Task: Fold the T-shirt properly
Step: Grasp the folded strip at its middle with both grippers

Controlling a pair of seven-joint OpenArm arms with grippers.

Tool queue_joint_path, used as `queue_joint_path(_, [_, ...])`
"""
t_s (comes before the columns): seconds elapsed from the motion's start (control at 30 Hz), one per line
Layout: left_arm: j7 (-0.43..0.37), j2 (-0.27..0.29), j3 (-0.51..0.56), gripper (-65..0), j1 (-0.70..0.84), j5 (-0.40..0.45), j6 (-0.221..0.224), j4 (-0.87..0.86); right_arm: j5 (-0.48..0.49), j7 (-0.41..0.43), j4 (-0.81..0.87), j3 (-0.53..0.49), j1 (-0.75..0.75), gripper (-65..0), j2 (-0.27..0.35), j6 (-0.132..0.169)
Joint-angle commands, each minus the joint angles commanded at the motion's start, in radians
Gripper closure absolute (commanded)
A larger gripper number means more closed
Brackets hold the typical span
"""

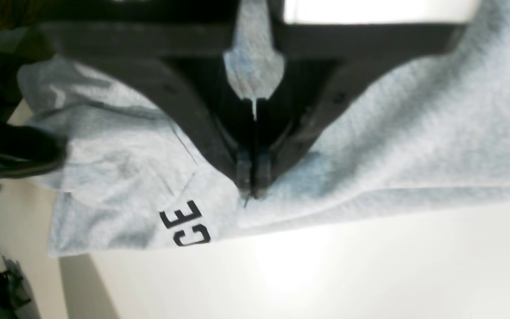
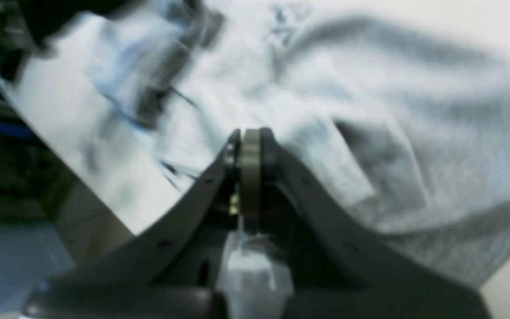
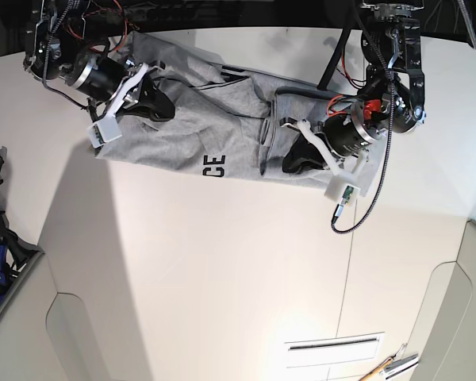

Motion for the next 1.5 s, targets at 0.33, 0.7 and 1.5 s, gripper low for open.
queue_joint_path(0.33, [0.018,0.0,0.0,0.0,0.022,-0.019,-0.013,0.002,0.121,-0.005,-0.108,0.026,0.035,0.0,0.023,0.0])
queue_joint_path(0.7, [0.019,-0.124,-0.001,0.0,0.023,-0.04,-0.01,0.002,0.166,-0.116,0.05,0.367,0.031,-38.5,0.026,-0.011])
queue_joint_path(1.5, [0.049,-0.128,-0.157,0.0,0.024,-0.127,-0.011,0.002,0.307,-0.153,-0.289,0.111,0.056,-44.9,-0.008,0.012])
